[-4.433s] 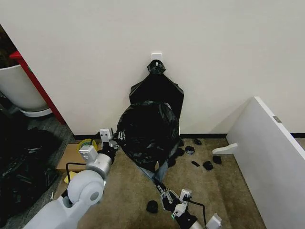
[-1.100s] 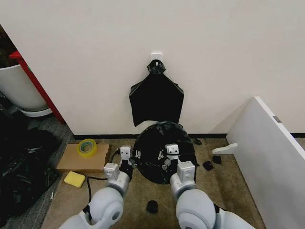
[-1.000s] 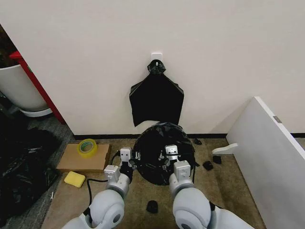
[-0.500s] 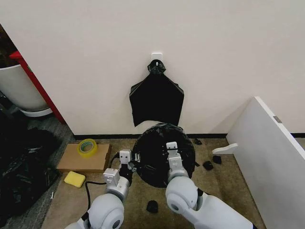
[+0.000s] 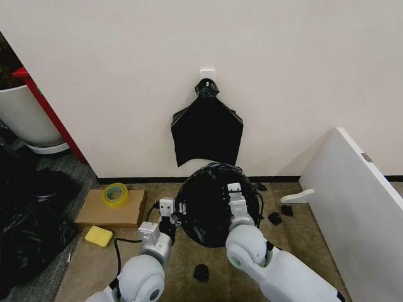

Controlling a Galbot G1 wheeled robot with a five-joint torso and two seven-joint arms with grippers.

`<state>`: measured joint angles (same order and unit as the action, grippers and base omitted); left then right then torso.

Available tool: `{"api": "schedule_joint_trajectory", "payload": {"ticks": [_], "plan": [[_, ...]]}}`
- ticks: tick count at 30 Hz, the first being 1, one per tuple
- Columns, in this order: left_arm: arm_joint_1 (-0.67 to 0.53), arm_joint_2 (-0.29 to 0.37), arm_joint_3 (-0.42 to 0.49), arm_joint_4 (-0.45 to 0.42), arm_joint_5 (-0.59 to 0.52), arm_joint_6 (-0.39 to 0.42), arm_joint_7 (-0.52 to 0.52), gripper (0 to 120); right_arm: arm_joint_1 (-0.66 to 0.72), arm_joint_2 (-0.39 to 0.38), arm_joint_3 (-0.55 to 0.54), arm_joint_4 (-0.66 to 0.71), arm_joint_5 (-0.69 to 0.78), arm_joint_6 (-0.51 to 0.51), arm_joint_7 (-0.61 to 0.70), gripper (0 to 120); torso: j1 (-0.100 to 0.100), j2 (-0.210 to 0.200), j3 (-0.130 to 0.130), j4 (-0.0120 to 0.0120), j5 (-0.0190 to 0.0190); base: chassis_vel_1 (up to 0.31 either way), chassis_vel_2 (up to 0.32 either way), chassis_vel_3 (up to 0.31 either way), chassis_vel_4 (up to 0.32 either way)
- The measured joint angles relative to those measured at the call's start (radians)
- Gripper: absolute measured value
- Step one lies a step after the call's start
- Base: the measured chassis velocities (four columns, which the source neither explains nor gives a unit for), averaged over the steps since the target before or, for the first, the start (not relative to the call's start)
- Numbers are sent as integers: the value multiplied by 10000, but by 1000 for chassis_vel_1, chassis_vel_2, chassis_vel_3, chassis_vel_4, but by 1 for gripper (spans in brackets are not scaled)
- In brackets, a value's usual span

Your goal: Place the garbage bag over the trash bin.

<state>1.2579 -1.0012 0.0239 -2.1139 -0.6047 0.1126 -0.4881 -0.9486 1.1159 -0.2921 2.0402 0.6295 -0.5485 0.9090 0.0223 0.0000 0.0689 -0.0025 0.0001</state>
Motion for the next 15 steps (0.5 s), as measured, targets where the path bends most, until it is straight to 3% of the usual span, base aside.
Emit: {"api": "schedule_joint_trajectory", "payload": {"ticks": [10, 15], "plan": [[5, 47, 28, -104, 49, -6, 45, 0, 522, 221, -254, 302, 3416, -1696, 746, 0, 0, 0, 0, 0, 0, 0, 0, 0, 0], [69, 89, 18, -283, 63, -11, 55, 0, 1176, 313, -461, -282, 3658, -1870, 881, 0, 0, 0, 0, 1, 0, 0, 0, 0, 0]]}}
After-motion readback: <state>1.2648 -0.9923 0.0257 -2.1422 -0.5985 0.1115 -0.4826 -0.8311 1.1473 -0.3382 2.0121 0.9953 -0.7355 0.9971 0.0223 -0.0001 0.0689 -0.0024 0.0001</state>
